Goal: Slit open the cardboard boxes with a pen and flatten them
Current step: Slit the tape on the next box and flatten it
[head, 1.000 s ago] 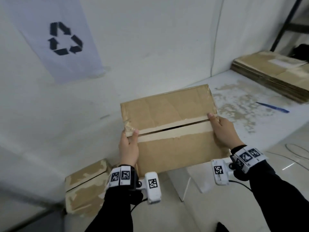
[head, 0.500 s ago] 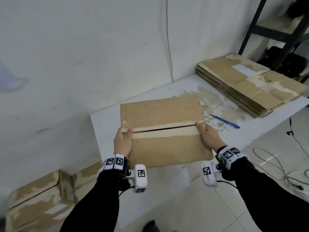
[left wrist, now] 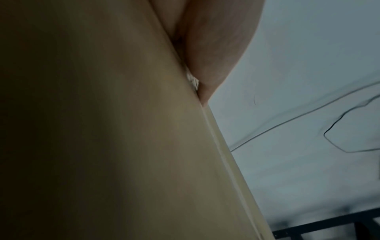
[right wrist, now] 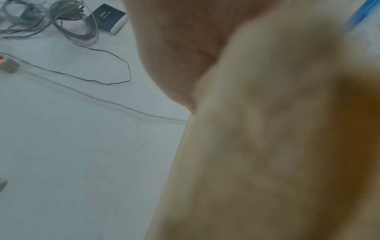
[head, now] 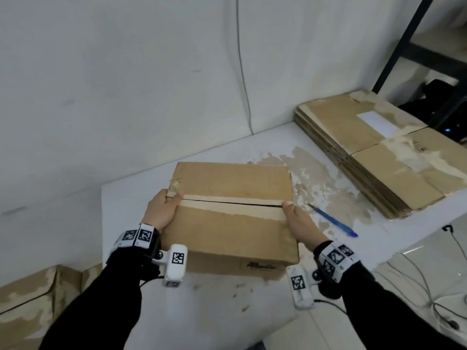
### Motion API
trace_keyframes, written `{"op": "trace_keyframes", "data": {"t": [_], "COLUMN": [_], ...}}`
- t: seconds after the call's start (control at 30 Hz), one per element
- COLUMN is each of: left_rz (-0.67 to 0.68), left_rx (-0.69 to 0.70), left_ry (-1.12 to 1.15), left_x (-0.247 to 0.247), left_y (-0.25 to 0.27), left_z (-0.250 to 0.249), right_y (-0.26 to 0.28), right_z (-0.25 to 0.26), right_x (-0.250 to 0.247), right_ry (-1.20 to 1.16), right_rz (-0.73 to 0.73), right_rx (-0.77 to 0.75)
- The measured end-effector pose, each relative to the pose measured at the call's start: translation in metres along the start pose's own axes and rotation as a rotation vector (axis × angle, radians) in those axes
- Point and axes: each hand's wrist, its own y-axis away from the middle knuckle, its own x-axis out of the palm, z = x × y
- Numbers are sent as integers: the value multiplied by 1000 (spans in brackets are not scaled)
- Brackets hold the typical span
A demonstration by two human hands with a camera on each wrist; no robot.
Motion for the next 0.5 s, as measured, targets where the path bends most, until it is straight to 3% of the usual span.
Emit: {"op": "trace_keyframes", "data": {"t": [0.1,0.17,0.23,0.33,0.4,0.5], "left_rz": [-59,-117,-89,22,93,128], "left_rx": [75,139,240,370,352,181], "left_ry": [-198,-290,-283,-285,-469,-671], "left_x": [-6,-1,18,74,126,190], "left_y": [-20,-14,9,53,75,84], "left_z": [-44,-74,-100,-135,-152,-157], "right_y": [-18,-16,-10,-36,-64,-93], "right_z": [-8,-16,-21,-17,-8,8], "right_x": [-1,-4,-11,-35,-55,-73], "right_ry": [-236,-411,-465,-499,-502,-421], "right_rz": [-15,96,187,46,21,159], "right_rx": [101,197,227,131,75,22]}}
